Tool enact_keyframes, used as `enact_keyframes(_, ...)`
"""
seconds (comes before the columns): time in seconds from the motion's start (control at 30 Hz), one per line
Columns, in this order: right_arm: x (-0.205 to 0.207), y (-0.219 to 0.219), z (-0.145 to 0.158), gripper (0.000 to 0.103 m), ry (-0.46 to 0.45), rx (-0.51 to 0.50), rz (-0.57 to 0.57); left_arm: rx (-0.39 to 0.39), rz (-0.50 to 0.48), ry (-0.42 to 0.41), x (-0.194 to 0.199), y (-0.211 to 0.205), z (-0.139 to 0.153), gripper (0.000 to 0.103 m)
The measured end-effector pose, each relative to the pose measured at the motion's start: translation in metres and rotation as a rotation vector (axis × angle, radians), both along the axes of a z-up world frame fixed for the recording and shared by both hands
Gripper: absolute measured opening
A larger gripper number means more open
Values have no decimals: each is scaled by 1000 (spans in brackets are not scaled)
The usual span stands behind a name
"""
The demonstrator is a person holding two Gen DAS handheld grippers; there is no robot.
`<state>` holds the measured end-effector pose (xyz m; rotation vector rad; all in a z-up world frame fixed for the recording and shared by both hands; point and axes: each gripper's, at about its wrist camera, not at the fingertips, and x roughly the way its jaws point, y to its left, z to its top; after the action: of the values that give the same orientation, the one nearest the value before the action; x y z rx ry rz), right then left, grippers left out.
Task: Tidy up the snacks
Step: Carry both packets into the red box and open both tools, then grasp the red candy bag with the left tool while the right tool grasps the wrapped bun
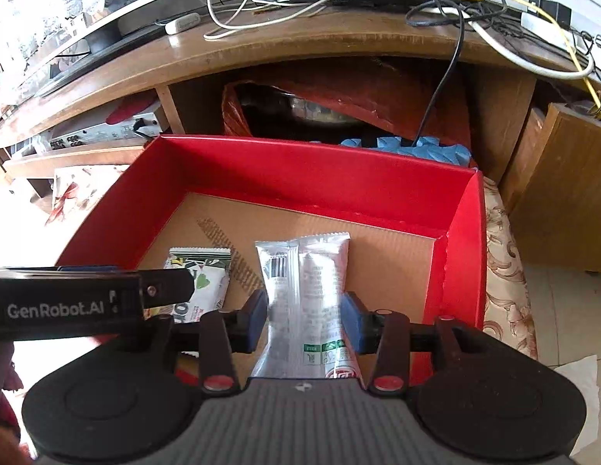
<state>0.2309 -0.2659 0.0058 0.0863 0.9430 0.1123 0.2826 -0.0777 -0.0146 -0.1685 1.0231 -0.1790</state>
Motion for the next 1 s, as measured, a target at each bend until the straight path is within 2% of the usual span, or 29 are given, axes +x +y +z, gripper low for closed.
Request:
enact_keyframes(0.27, -26, -6, 18, 43, -29, 4, -17, -13, -11, -11, -22, 10, 14, 84)
enact_keyframes(0.4, -42, -12, 28, 43, -44, 29, -42, 5, -30, -48, -41, 12, 26, 86)
enact_keyframes(0.57, -68, -12, 39, 45, -54, 52, -50, -47, -33, -23, -62, 17, 28, 86)
enact_keyframes(0.7, -85, -12, 42, 48, -46, 76, -49, -29, -71, 15, -73, 10, 19, 88)
enact_keyframes(0.83, -103, -16, 42, 48, -37, 91, -50, 37, -89, 84, -68, 2, -3, 89)
enact_keyframes(1.0, -111, -18, 38, 49, -9, 105, -40, 72, -106, 117, -64, -3, -18, 89)
